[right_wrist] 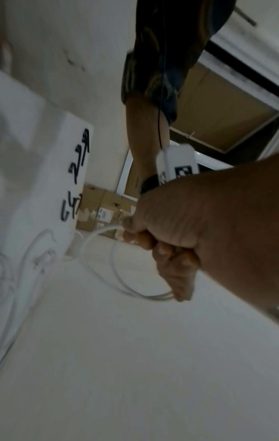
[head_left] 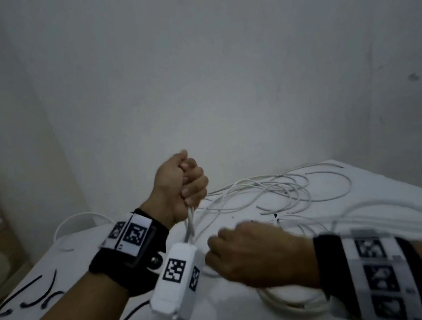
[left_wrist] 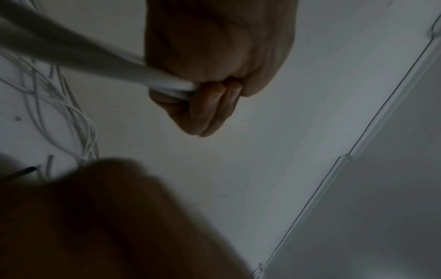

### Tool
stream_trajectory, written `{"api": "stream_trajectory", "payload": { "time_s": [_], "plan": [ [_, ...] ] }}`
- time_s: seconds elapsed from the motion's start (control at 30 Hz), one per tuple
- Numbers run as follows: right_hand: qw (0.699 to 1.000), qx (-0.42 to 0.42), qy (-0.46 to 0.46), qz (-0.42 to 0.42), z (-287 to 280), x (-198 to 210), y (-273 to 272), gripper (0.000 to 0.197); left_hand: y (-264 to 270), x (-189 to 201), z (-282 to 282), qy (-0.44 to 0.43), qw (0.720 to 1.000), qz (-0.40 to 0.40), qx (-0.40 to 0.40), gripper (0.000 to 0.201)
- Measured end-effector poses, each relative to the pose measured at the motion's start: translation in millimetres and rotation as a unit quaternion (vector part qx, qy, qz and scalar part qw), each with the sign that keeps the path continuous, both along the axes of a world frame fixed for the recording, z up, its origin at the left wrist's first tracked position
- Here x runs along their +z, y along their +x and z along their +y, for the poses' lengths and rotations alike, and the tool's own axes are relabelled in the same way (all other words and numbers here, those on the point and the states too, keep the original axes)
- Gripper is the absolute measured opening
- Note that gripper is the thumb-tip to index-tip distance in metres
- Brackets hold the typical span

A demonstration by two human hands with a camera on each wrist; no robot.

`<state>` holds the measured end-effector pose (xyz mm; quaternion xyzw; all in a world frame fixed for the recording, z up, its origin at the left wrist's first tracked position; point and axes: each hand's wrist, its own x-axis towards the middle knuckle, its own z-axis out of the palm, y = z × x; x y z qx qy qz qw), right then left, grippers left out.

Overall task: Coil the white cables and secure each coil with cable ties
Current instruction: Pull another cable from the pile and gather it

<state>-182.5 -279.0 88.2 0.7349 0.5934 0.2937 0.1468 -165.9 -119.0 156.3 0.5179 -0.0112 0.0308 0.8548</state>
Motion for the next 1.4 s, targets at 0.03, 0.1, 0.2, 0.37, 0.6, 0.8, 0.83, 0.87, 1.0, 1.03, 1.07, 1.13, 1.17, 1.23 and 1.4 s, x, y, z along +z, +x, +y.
{"api": "stream_trajectory", "payload": {
  "time_s": [0.03,0.1,0.2,0.37,0.6,0.8,0.83,0.87,1.0,1.03,1.07,1.13,1.17,1.23,1.4],
  "plan": [
    [0.999,0.032,0.011,-0.026,-0.6,10.4,7.5,0.027,-0.4,-6.7,-2.2,0.052,0.998,0.038,-0.004,0.048],
    [0.993,0.086,0.049,-0.056,-2.4,39.3,20.9,0.022,-4.7,-18.4,-8.9,0.184,0.979,0.088,0.000,0.044],
    [0.983,0.130,0.124,-0.039,-7.2,67.0,34.9,0.007,-17.3,-23.4,-23.5,0.291,0.954,0.060,0.026,0.026],
    [0.964,0.208,0.164,-0.007,3.4,47.6,32.6,0.018,-16.7,-15.0,-27.4,0.176,0.977,0.100,-0.063,0.042],
    [0.964,0.200,0.172,-0.046,2.5,31.5,38.6,0.023,-20.0,-15.4,-23.6,0.082,0.988,0.111,-0.066,0.053],
    [0.957,0.148,0.232,0.088,-2.3,35.3,40.6,0.033,-28.1,-28.0,-27.9,0.300,0.950,0.084,-0.031,0.034],
    [0.954,0.129,0.243,0.123,-3.2,38.0,39.8,0.038,-27.5,-27.8,-27.4,0.310,0.945,0.093,-0.044,0.041],
    [0.951,0.095,0.251,0.153,-4.8,41.6,39.4,0.049,-27.1,-26.3,-27.1,0.316,0.941,0.104,-0.058,0.053],
    [0.962,-0.085,0.189,0.181,-15.1,52.0,46.6,0.073,-28.8,-17.7,-19.8,0.317,0.930,0.138,-0.124,0.075],
    [0.965,-0.096,0.164,0.181,-15.1,51.1,49.0,0.066,-29.7,-16.0,-18.3,0.311,0.930,0.143,-0.135,0.074],
    [0.965,-0.098,0.155,0.186,-14.0,50.1,50.7,0.060,-30.0,-14.7,-16.5,0.303,0.931,0.145,-0.142,0.070],
    [0.959,-0.096,0.169,0.206,-10.9,48.3,54.3,0.058,-30.8,-10.9,-14.4,0.279,0.942,0.133,-0.127,0.061],
    [0.954,-0.096,0.179,0.222,-9.7,47.7,55.8,0.058,-31.3,-8.7,-13.3,0.277,0.947,0.119,-0.109,0.055],
    [0.944,-0.092,0.191,0.253,-7.9,47.8,57.4,0.056,-32.4,-6.5,-11.6,0.305,0.946,0.086,-0.066,0.046],
    [0.938,-0.057,0.209,0.270,-6.8,49.8,57.1,0.060,-38.8,-10.6,-13.1,0.371,0.922,0.087,-0.063,0.049]
  ]
}}
